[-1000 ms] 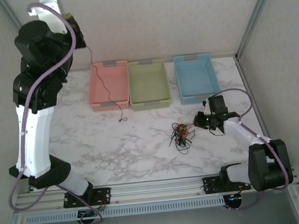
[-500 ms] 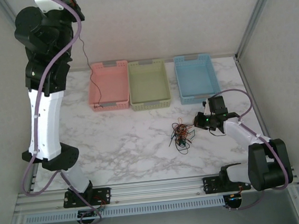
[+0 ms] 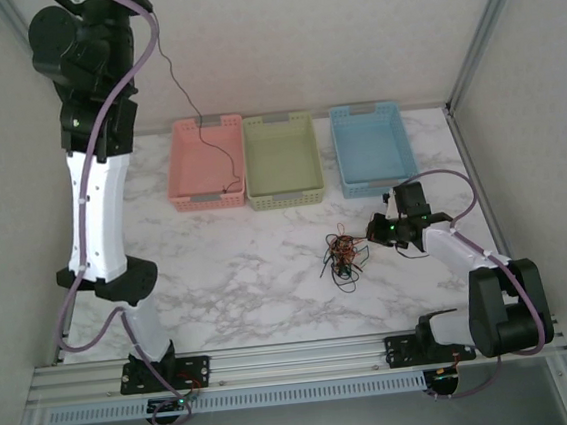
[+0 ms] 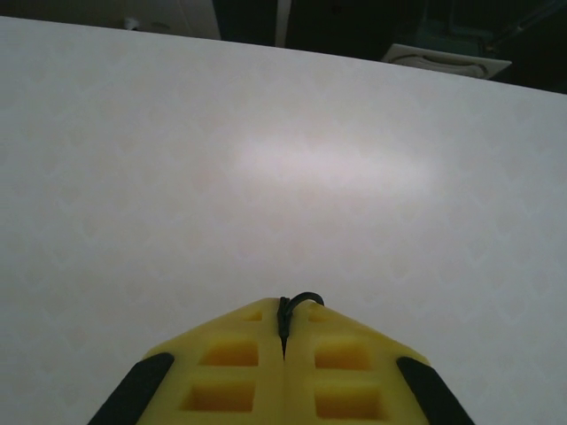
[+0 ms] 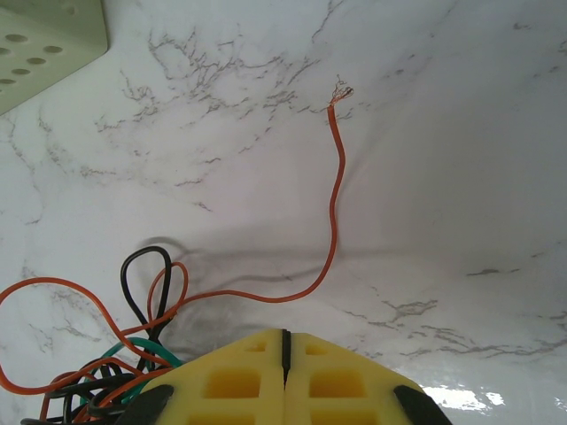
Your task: Untangle the cables
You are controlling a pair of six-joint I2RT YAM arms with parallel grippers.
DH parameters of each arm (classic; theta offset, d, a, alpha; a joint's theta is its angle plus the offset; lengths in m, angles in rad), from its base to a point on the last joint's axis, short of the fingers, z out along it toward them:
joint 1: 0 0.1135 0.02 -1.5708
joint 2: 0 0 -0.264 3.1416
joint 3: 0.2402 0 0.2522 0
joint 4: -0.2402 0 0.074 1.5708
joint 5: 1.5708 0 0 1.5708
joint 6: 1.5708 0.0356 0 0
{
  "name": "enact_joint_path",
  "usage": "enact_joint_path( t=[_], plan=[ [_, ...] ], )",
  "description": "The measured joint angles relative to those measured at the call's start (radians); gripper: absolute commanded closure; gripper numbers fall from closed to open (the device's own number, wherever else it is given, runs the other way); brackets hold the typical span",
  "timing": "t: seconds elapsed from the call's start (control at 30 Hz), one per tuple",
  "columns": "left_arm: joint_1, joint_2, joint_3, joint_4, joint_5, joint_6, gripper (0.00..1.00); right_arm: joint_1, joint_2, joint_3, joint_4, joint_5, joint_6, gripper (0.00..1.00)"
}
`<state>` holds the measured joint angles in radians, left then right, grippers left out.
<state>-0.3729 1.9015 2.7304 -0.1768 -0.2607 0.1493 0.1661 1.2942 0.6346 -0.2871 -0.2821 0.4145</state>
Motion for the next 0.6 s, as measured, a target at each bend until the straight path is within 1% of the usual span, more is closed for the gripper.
enact_joint_path(
  t=[0.2,0.4,0.5,0.6],
  plan=[
    [0.087,0.075,0.0,0.047,0.002,-0.069,1.0,0.0,0.014,0.0,0.0,-0.003,0.0,0.99],
    [0.142,0.141,0.0,0.044,0.006,-0.138,1.0,0.0,0.022,0.0,0.0,-0.003,0.0,0.99],
    [0.159,0.192,0.0,0.022,0.021,-0.17,1.0,0.0,0.024,0.0,0.0,-0.003,0.0,0.99],
    [0.166,0.254,0.0,-0.038,0.038,-0.193,1.0,0.0,0.024,0.0,0.0,-0.003,0.0,0.99]
  ],
)
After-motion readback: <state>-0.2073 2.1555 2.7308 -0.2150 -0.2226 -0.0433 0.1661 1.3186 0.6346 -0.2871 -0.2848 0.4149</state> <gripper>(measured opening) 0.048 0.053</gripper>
